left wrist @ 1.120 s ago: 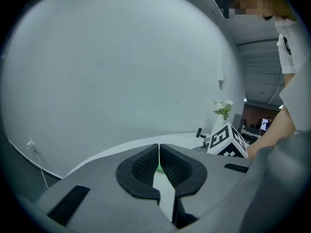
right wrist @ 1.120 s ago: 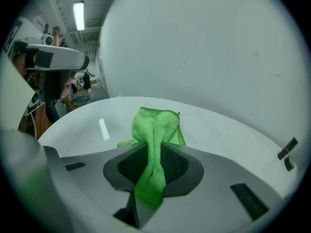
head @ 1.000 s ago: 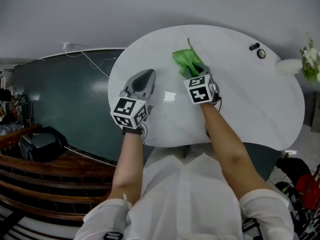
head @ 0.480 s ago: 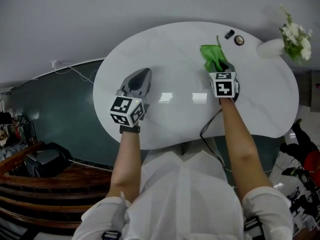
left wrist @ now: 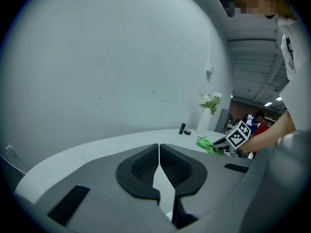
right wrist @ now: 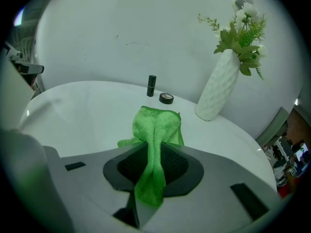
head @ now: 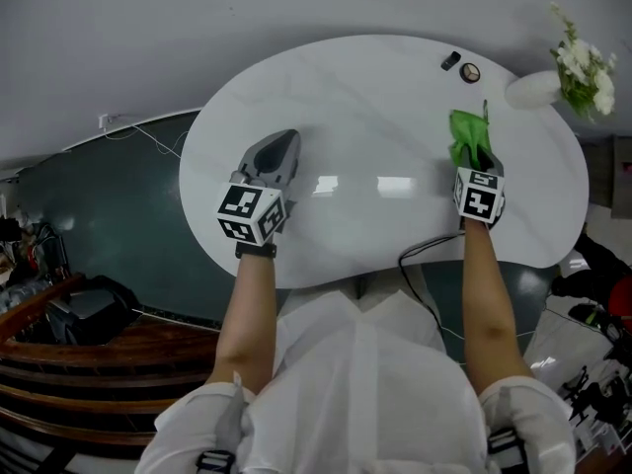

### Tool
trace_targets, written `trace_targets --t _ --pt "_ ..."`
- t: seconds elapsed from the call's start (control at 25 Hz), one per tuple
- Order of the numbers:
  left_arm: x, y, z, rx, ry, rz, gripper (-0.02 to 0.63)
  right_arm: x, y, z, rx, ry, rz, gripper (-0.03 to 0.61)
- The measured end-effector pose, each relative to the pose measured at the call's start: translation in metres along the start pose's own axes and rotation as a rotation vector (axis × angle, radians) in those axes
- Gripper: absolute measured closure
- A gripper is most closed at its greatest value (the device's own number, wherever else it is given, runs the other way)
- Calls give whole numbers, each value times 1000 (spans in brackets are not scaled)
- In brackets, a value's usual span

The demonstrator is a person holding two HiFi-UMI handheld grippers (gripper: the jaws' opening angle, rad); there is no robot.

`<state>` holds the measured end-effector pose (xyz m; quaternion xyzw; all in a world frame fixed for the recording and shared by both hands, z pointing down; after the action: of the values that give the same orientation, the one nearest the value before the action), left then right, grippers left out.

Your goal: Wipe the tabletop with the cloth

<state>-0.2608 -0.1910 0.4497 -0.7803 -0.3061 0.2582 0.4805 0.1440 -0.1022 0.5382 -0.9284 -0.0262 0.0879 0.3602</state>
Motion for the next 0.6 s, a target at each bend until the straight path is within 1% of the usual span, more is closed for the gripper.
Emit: trace_targets --t 0.16,0.32,0.44,0.6 --pt "-4 -10 20 -19 12 2 595 -26 -10 12 -4 0 -17 508" --pt "-11 -23 46 -32 33 14 594 -70 -7 17 14 30 -8 508" --pt "-17 -32 70 -45 59 22 594 -113 -1 21 27 73 -2 508" --pt "-30 -44 106 -51 116 42 594 -180 11 26 44 167 47 508"
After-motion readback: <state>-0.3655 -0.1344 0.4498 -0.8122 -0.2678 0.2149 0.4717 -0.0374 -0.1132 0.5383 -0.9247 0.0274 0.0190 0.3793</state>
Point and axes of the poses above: the fingertips, and each gripper's own axes: z backward along the fingers, x to its right, y out of its top, the point moved 10 cm from there along z, backward along the fingers, and after that the axes turned 4 degrees about -z, right-handed, at the moved point
